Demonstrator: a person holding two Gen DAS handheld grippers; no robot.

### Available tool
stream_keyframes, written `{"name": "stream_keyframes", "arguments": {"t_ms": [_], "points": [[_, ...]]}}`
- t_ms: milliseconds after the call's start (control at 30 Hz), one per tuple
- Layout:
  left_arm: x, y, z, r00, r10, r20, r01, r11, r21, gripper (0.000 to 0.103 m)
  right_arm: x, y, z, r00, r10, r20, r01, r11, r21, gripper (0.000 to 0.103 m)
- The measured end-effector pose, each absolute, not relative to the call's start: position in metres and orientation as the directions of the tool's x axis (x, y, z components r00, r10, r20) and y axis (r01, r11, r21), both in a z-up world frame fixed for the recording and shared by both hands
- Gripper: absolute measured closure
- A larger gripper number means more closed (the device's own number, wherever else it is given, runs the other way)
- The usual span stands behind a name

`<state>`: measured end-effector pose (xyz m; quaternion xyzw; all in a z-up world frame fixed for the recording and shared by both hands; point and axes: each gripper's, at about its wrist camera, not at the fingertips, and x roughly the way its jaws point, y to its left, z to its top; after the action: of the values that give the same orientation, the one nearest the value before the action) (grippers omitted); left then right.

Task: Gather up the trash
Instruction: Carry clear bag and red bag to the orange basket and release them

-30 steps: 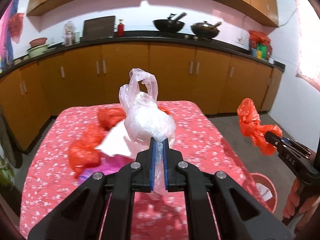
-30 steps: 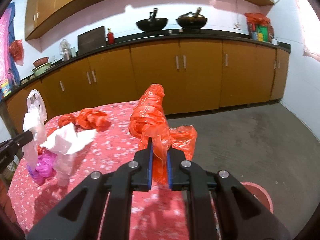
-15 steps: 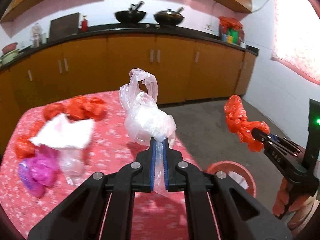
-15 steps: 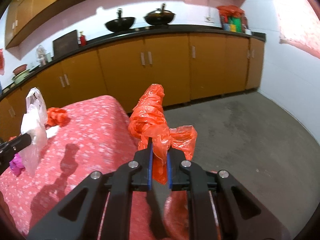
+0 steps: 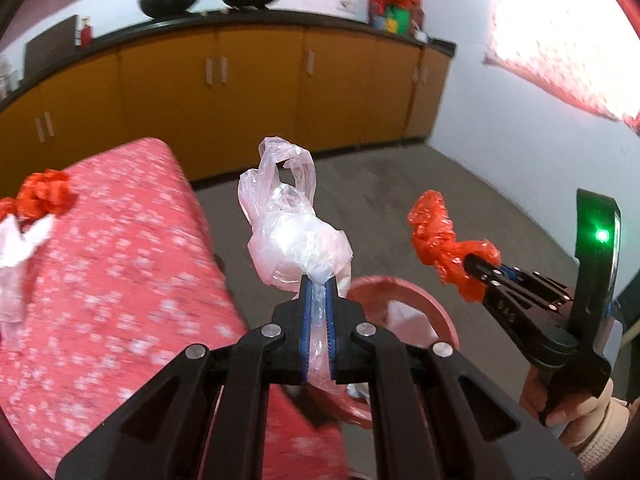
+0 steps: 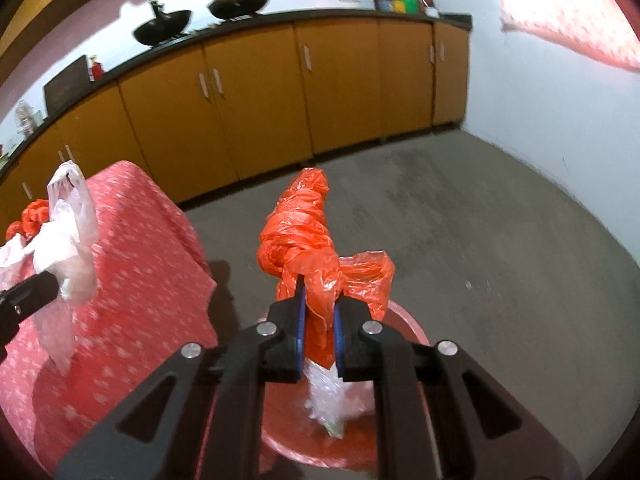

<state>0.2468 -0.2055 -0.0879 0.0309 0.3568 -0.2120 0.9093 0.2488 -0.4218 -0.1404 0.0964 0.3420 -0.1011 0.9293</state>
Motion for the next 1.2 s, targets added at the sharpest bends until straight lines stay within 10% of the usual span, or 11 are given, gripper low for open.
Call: {"name": "stream_keyframes", "arguments": {"t_ms": [1200], "points": [[0.281, -0.3, -0.174, 0.438, -0.327, -0.837, 0.467, 0.879, -0.099, 0.092, 0.249, -0.474, -0.218, 0.637, -0.068, -0.768, 0.291, 0.944, 0.158, 0.082]]}}
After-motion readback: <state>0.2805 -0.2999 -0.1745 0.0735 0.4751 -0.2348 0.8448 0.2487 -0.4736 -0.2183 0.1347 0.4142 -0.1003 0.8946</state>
